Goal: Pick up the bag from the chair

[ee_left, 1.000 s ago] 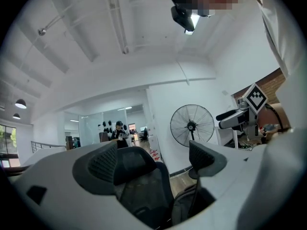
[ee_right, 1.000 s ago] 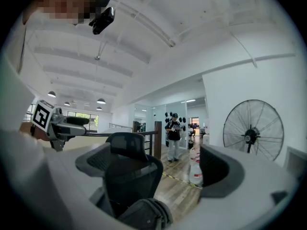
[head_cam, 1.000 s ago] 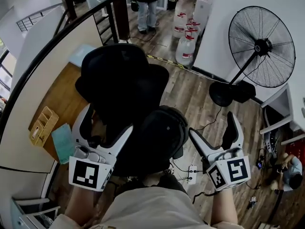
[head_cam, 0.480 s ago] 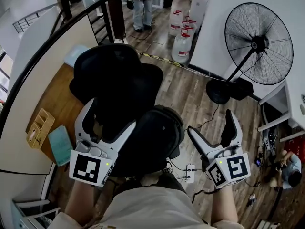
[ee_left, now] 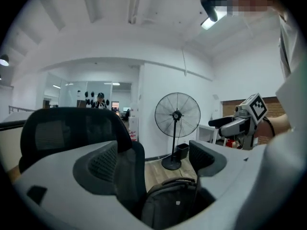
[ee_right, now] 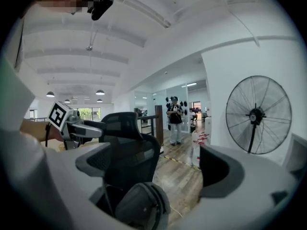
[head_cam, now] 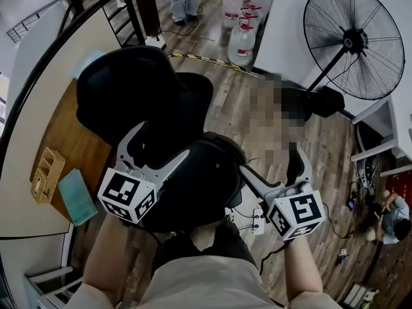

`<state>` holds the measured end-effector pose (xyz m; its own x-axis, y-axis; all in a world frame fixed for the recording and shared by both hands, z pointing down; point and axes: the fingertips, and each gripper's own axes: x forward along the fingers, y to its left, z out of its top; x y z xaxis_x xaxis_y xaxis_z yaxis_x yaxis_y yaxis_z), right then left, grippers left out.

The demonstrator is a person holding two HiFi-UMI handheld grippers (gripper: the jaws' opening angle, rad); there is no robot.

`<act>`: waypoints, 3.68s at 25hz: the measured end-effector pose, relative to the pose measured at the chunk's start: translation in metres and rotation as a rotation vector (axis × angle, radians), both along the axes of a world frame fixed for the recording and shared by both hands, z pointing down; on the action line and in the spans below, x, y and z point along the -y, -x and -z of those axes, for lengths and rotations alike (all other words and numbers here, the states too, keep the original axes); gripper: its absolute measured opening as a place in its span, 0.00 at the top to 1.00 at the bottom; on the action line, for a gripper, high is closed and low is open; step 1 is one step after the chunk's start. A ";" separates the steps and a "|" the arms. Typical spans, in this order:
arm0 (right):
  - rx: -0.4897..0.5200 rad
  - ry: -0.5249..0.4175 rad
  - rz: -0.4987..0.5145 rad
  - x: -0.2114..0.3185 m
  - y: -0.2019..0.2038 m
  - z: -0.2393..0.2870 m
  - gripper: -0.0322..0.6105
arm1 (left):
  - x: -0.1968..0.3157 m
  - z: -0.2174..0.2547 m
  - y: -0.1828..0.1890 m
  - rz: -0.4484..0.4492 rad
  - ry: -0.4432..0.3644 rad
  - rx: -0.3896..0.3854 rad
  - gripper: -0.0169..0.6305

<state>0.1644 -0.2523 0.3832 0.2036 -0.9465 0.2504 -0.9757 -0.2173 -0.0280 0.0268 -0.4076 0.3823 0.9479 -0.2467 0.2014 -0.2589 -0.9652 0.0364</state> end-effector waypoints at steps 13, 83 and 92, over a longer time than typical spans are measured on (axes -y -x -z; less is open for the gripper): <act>0.115 0.265 0.002 0.015 -0.004 -0.187 0.04 | 0.026 -0.184 -0.056 -0.138 0.020 0.240 0.28; -0.097 0.007 0.602 0.093 0.178 0.093 0.76 | 0.012 0.082 0.215 0.404 -0.240 -0.043 0.84; -0.117 -0.141 0.595 0.084 0.191 0.118 0.76 | -0.004 0.110 0.233 0.480 -0.311 -0.098 0.84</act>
<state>-0.0269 -0.3364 0.2653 -0.3501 -0.9286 0.1229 -0.9269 0.3624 0.0975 -0.2060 -0.4033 0.2725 0.7257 -0.6872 -0.0326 -0.6802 -0.7096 -0.1837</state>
